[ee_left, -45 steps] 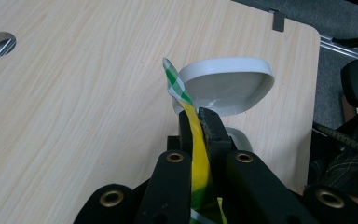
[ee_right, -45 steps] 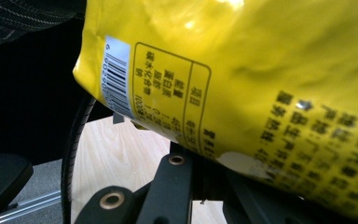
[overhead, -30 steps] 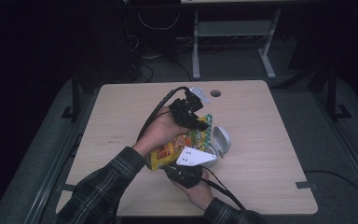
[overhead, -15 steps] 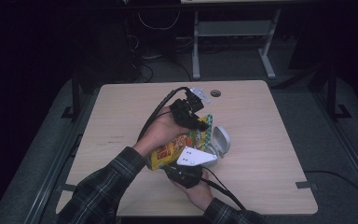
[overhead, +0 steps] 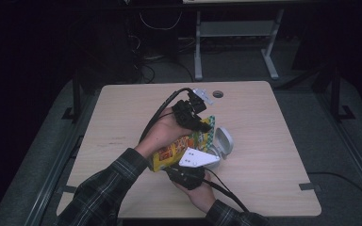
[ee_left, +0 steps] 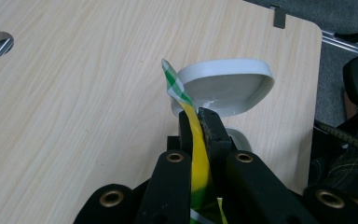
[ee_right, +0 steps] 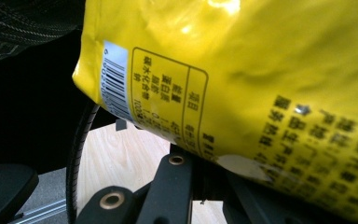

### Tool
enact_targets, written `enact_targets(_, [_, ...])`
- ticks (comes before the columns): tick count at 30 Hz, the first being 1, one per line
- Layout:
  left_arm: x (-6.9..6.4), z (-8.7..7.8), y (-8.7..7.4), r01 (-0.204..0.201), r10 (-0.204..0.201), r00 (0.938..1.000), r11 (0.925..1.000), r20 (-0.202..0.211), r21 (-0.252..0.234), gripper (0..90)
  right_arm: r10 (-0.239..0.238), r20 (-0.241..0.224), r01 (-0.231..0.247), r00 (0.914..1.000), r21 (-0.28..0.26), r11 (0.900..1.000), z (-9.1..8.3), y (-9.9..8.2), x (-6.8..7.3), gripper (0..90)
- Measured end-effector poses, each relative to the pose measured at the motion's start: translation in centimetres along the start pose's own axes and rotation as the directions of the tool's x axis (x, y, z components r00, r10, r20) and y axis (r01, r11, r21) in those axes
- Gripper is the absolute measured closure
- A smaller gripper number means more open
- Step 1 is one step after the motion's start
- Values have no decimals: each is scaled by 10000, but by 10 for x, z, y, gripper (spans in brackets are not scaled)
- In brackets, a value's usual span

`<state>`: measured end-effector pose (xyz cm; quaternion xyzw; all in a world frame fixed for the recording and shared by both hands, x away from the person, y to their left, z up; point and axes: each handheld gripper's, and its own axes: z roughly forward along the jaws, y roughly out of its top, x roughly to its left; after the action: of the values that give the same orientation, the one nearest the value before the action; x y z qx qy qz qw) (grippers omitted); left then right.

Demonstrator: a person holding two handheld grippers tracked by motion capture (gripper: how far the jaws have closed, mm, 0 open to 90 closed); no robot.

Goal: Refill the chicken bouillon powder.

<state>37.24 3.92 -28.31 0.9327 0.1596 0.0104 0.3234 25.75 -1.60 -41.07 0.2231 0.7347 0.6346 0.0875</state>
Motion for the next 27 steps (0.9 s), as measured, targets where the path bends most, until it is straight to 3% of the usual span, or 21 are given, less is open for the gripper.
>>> enact_targets(27, [0, 0, 0, -10, 10, 10000, 10000, -47, 5, 898, -109, -66, 109, 9999, -35, 9999, 0, 0, -1, 900])
